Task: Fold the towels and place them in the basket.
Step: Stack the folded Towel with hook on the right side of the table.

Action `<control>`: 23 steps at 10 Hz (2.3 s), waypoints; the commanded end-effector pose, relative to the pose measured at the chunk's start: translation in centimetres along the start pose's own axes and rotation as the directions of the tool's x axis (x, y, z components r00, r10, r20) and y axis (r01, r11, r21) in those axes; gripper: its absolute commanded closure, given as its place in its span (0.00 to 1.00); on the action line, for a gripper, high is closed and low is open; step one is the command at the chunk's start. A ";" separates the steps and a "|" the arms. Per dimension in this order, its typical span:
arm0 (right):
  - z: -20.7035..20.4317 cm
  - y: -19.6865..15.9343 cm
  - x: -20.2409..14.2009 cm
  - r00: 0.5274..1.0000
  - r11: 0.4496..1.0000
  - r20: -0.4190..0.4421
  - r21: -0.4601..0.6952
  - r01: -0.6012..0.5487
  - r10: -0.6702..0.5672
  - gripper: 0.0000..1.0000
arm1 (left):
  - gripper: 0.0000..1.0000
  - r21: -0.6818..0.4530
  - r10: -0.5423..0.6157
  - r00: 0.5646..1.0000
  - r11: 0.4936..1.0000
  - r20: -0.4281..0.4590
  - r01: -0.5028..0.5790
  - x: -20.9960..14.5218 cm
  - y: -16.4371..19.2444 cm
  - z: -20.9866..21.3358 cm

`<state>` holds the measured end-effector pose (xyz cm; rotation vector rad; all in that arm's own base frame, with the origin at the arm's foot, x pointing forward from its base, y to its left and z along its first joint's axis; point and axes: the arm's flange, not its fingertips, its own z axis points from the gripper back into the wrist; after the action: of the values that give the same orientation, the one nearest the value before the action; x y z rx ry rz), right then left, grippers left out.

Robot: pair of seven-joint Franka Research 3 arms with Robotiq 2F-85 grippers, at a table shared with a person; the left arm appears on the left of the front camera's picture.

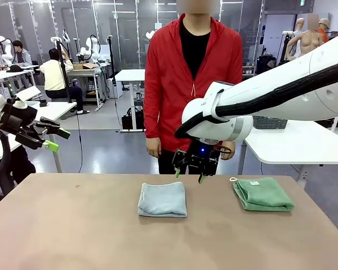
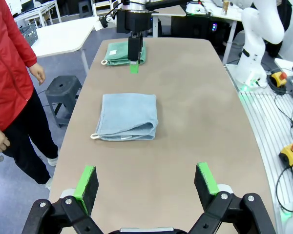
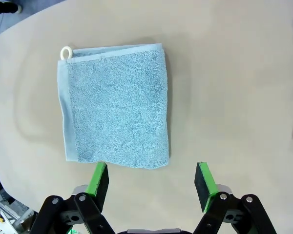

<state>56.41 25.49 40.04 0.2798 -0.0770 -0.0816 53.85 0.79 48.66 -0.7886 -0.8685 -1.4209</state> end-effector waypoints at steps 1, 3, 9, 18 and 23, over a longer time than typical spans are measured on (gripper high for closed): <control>0.1 0.2 -0.1 1.000 1.000 0.002 -0.003 0.015 -0.015 0.11 | 0.00 -0.002 -0.006 1.000 1.000 -0.006 0.006 0.2 -0.1 0.1; 0.1 0.2 -0.1 1.000 1.000 0.002 -0.003 0.015 -0.015 0.11 | 0.00 -0.002 -0.006 1.000 1.000 -0.006 0.006 0.2 -0.1 0.1; -0.8 -0.5 0.0 1.000 1.000 0.011 0.020 0.017 -0.017 0.11 | 0.00 -0.002 -0.006 1.000 1.000 -0.006 0.006 0.2 -0.1 0.1; -8.3 -2.6 -0.8 0.998 0.991 0.064 0.136 0.021 -0.030 0.11 | 0.00 -0.002 -0.006 1.000 1.000 -0.006 0.006 0.2 -0.1 0.1; -10.2 -3.1 -0.6 0.997 0.988 0.079 0.157 -0.009 -0.003 0.11 | 0.00 -0.002 -0.006 1.000 1.000 -0.006 0.006 0.2 -0.1 0.1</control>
<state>56.70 25.95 29.99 0.3896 -0.1501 -0.1033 53.85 0.78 48.66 -0.7886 -0.8684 -1.4210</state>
